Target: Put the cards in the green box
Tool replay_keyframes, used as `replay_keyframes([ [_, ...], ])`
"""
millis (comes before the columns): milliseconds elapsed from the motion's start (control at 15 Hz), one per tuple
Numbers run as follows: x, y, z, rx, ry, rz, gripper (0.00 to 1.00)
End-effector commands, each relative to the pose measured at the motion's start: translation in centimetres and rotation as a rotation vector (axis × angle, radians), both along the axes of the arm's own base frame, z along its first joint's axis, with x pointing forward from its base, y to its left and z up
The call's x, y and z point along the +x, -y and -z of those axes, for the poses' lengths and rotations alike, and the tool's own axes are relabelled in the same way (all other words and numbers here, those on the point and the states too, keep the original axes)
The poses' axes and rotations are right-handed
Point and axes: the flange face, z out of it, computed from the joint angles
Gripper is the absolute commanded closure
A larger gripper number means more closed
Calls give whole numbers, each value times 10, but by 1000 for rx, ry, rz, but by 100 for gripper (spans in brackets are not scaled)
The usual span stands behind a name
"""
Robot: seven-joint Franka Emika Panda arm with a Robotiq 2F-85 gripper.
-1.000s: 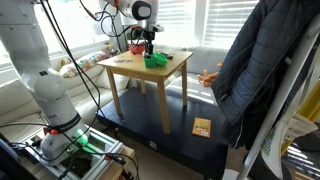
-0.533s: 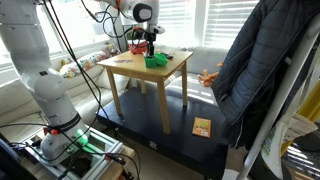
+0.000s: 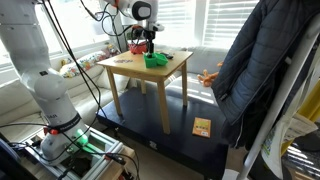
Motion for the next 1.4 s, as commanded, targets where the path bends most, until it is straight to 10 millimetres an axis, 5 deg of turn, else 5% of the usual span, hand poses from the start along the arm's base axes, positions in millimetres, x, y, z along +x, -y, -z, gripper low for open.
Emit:
replay_keyframes([
  [0, -11, -15, -31, 11, 27, -49, 0],
  [733, -51, -88, -119, -141, 87, -496, 0],
  [1200, -58, -146, -136, -184, 104, -866, 0],
  [1333, -50, -140, -135, -168, 110, -785, 0],
])
